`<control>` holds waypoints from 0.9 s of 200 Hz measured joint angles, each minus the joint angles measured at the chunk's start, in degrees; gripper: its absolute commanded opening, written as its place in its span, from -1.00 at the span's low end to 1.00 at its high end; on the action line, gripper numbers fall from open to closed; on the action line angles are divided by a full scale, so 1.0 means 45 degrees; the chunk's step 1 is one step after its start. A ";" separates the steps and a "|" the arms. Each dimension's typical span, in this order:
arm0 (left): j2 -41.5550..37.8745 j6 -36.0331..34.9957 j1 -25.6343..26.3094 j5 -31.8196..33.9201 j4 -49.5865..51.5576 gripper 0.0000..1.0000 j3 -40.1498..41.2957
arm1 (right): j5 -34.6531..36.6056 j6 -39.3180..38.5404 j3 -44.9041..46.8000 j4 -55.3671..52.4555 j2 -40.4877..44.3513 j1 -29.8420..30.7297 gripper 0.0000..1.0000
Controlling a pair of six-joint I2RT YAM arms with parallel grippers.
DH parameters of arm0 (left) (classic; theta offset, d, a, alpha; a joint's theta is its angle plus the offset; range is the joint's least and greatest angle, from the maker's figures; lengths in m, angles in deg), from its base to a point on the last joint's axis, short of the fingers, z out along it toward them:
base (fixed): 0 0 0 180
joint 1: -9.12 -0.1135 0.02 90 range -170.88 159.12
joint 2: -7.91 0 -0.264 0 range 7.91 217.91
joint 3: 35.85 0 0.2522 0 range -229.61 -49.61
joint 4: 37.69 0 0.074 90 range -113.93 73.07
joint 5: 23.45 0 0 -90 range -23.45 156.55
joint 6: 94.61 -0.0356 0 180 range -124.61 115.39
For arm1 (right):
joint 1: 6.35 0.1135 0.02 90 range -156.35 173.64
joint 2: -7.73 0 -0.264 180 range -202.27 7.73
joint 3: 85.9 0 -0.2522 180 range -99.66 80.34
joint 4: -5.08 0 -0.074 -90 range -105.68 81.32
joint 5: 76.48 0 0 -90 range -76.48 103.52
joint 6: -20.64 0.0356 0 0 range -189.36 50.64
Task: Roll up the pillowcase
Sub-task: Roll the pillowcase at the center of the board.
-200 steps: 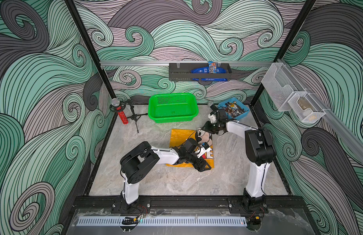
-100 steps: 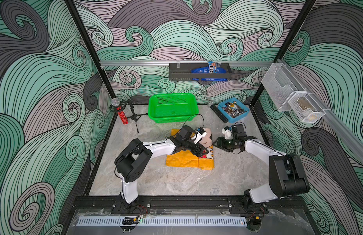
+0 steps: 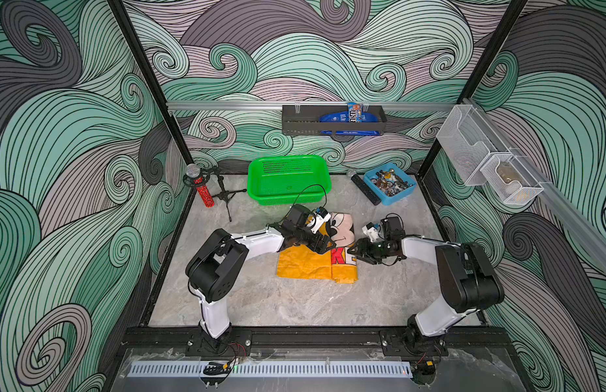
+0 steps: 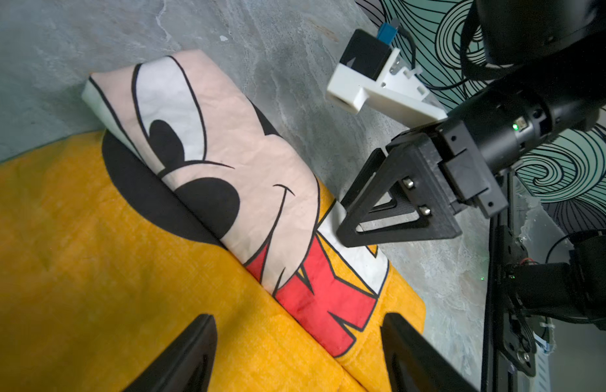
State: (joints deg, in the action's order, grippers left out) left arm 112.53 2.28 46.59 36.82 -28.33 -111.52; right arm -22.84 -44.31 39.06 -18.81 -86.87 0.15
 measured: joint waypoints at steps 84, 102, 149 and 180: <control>-0.0136 0.0010 -0.0049 -0.0024 0.0180 0.59 0.0350 | -0.0840 0.0709 0.0121 0.1345 -0.0447 0.0000 -0.92; -0.0204 0.0024 -0.0049 -0.0053 0.0189 0.59 0.0403 | -0.0738 0.0816 0.0282 0.1355 -0.0160 -0.0015 -0.95; -0.0223 0.0039 -0.0049 -0.0073 0.0199 0.59 0.0413 | 0.1010 0.0359 -0.0121 -0.0763 0.0981 -0.0384 -0.96; -0.0223 0.0053 -0.0049 -0.0097 0.0219 0.59 0.0510 | 0.2914 0.0136 -0.1277 -0.2982 0.1268 -0.0476 -0.83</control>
State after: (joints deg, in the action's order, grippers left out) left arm 111.53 2.52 46.37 36.38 -27.35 -109.22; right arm -9.73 -43.69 33.31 -32.23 -81.17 -1.99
